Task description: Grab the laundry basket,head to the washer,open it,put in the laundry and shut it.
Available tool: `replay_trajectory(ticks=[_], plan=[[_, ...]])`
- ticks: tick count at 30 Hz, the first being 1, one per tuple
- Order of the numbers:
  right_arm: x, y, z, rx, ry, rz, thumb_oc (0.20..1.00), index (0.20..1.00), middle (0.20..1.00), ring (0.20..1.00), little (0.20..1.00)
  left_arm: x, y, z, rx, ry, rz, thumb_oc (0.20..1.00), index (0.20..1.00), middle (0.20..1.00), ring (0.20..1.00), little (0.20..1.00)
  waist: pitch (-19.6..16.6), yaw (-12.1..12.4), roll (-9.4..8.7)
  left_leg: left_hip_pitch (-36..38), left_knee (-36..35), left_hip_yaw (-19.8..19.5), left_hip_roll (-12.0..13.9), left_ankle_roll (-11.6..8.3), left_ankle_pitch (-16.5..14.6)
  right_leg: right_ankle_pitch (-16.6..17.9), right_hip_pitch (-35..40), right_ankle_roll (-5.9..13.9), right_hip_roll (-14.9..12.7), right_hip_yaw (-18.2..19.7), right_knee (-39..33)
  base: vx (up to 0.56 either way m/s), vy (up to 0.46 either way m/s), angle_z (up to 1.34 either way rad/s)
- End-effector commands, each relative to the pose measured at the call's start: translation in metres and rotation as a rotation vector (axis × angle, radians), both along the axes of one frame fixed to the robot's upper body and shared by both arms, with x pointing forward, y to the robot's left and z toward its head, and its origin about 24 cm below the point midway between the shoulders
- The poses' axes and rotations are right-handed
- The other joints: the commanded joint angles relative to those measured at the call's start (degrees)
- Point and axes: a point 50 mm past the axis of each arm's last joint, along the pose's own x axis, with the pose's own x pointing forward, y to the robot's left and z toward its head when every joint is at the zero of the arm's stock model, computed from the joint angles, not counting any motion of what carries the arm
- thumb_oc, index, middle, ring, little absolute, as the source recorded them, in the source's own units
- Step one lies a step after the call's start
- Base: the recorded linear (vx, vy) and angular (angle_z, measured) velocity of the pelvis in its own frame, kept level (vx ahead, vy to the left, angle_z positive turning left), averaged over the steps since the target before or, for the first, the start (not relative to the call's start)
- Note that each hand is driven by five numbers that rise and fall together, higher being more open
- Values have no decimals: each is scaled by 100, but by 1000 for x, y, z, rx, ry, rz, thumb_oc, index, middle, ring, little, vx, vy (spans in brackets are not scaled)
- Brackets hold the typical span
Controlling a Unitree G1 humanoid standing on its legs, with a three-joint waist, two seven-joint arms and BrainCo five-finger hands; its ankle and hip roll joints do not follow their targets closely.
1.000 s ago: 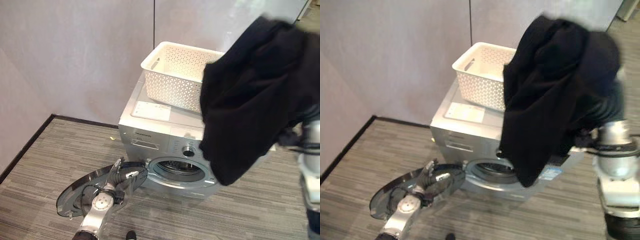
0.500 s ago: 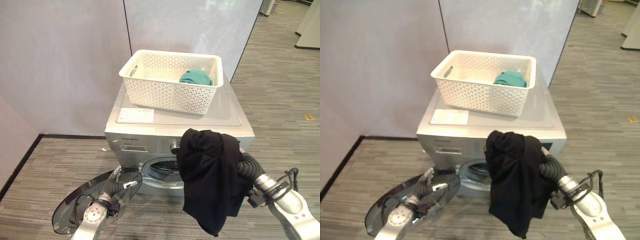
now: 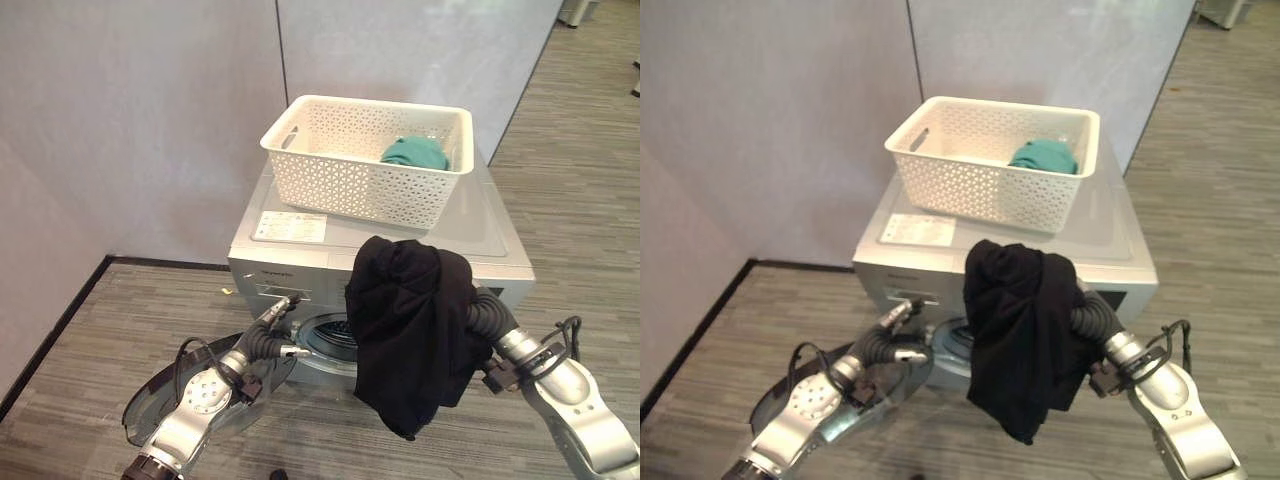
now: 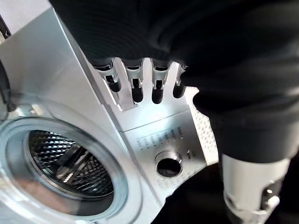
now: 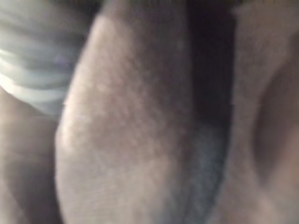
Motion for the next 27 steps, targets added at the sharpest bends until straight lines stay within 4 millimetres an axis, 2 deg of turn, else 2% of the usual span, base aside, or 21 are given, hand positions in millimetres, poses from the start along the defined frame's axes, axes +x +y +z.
replay_trajectory(ticks=[1, 4, 11, 12, 14, 16, 18, 19, 21, 27], plan=[[11, -4, 32, 9, -184, -47, 200, 200, 200, 200, 200, 20, -8, 21, 76, -129, -71, 1000, 1000, 1000, 1000, 1000, -112, 97, 48, 129, 168, -122, 353, -157, -343, -214, -544, 6, -61, 158, 386, -11, -9, 9], [10, -4, 24, 22, -174, -101, 200, 200, 200, 200, 200, 31, -15, 21, 216, -192, -81, 1000, 1000, 1000, 1000, 1000, -90, 97, 66, 124, 150, -165, 343, -167, -335, -245, -497, 0, -61, 108, 357, -10, -17, 16], [13, 8, 12, 106, -150, -145, 200, 200, 200, 200, 200, 49, -26, 21, 291, -253, 10, 1000, 1000, 1000, 1000, 1000, -64, 150, 98, 74, 179, -245, 322, -186, -307, -285, -375, -24, -93, -92, 303, -17, -23, 27], [15, 15, 10, 142, -145, -142, 200, 200, 200, 200, 200, 53, -33, 20, 289, -259, 11, 1000, 1000, 1000, 1000, 1000, -56, 153, 110, 72, 176, -251, 314, -186, -296, -296, -355, -33, -96, -125, 310, -3, -22, 15], [16, 22, 7, 176, -129, -127, 200, 200, 200, 200, 200, 55, -39, 18, 271, -241, 17, 1000, 1000, 1000, 1000, 1000, -61, 157, 124, 69, 167, -250, 306, -184, -282, -300, -341, -43, -102, -167, 313, -11, -10, 9], [18, 31, 1, 212, -92, -103, 200, 200, 200, 200, 200, 51, -48, 0, 224, -128, 20, 1000, 1000, 1000, 1000, 1000, -62, 167, 136, 65, 163, -241, 311, -186, -258, -299, -314, -55, -114, -230, 310, 0, -4, 18], [18, 34, 0, 222, -82, -95, 200, 200, 200, 200, 200, 50, -50, -4, 216, -108, 22, 1000, 1000, 1000, 1000, 1000, -63, 162, 141, 74, 157, -242, 308, -183, -256, -299, -295, -57, -118, -256, 304, 8, -4, 6], [20, 42, -3, 262, -58, -70, 200, 200, 200, 200, 200, 47, -57, -13, 180, -45, 13, 1000, 1000, 1000, 1000, 1000, -63, 180, 139, 85, 160, -229, 316, -182, -249, -298, -273, -61, -125, -289, 304, 0, 0, 0], [21, 48, -5, 284, -40, -53, 200, 200, 200, 200, 200, 43, -65, -19, 129, 11, -1, 1000, 1000, 1000, 1000, 1000, -60, 178, 137, 93, 150, -222, 320, -178, -245, -293, -261, -66, -127, -305, 301, 0, 0, 0], [24, 55, -12, 271, -1, -34, 200, 200, 200, 200, 200, 41, -87, -20, 6, 118, -63, 1000, 1000, 1000, 1000, 1000, -29, 160, 147, 68, 169, -192, 338, -176, -226, -295, -268, -74, -128, -361, 320, 0, 0, 0]])
